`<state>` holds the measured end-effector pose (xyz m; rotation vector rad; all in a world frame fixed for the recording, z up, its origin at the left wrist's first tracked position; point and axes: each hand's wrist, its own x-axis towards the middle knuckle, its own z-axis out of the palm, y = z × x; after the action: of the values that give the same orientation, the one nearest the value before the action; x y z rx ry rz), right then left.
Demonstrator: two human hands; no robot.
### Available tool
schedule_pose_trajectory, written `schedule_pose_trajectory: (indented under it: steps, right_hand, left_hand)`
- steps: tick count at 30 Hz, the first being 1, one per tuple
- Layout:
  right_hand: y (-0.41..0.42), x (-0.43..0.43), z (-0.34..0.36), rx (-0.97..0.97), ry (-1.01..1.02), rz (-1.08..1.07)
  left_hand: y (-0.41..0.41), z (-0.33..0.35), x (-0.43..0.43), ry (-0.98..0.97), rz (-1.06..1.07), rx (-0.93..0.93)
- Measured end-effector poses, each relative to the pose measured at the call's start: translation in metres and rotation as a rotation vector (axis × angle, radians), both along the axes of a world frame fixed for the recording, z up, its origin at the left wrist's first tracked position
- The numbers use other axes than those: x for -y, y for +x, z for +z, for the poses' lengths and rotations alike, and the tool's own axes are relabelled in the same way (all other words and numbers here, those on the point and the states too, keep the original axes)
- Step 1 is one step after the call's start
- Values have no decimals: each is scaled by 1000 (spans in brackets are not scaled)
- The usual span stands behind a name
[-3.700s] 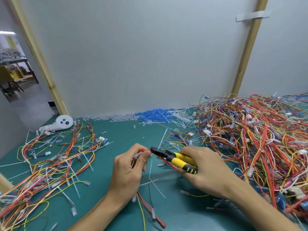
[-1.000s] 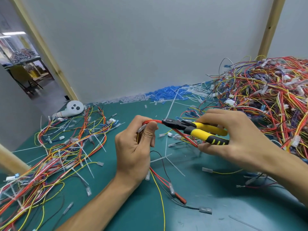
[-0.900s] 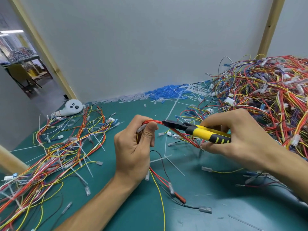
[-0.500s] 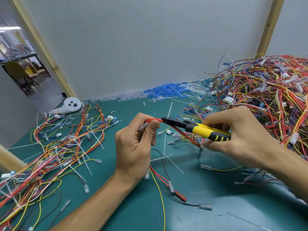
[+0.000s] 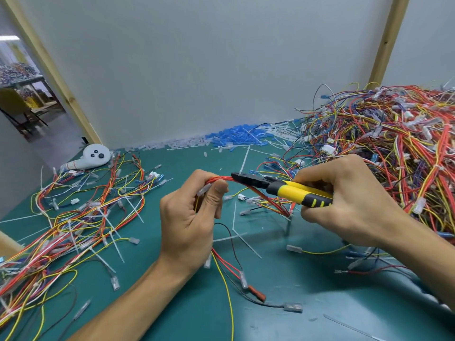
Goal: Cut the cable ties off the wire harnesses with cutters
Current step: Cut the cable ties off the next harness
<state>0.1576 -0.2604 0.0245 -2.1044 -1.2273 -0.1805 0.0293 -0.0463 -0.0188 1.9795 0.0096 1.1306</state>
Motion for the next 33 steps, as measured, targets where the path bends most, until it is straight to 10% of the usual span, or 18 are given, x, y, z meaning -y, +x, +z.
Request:
schedule_pose_trajectory:
  steps: [33]
  right_hand:
    - [5, -5, -6, -26, -19, 86]
  left_hand:
    - [0, 0, 0, 54, -20, -62]
